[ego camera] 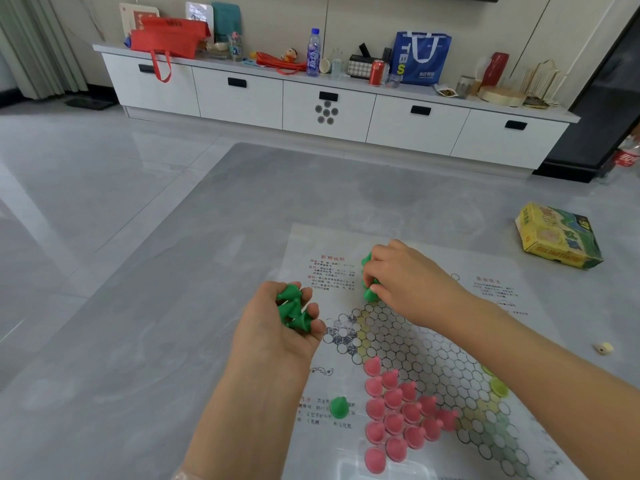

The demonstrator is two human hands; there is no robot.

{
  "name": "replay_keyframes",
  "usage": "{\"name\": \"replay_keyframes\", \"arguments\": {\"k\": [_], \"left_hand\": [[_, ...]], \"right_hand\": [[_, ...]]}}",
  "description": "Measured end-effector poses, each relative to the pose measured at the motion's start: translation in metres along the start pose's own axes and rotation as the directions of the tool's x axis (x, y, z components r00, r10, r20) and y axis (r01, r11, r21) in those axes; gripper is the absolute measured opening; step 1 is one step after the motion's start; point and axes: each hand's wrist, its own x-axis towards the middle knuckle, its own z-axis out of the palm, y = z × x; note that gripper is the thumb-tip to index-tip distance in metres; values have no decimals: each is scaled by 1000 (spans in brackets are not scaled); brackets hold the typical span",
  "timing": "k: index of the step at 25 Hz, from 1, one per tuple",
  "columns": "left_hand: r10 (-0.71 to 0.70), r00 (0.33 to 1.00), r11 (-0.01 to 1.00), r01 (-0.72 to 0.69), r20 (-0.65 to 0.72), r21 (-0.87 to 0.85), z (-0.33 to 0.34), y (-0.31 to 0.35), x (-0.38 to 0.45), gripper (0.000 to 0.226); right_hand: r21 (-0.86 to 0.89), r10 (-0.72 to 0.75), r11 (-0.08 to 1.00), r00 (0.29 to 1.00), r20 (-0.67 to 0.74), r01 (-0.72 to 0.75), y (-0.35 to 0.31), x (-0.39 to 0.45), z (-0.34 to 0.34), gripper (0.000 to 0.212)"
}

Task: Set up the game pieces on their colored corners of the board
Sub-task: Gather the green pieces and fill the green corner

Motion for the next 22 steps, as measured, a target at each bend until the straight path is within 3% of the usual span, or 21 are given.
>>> {"name": "replay_keyframes", "arguments": {"k": [12,16,19,22], "left_hand": [[-15,999,1000,14,32,2,-1,-1,-3,15],[-22,998,1000,22,59,2,1,-1,-3,15],[-17,997,1000,17,80,-5,1,-1,-3,16],[-11,996,1000,12,88,-7,1,-2,-4,16]], "right_hand": [[-11,1,1000,1000,6,-1,1,-1,6,18],[87,-5,996,996,-90,12,-7,-11,-11,17],[225,-167,962,985,34,155,-31,-33,-30,17],[266,-358,912,923,141,313,-54,-49,-26,21]]}}
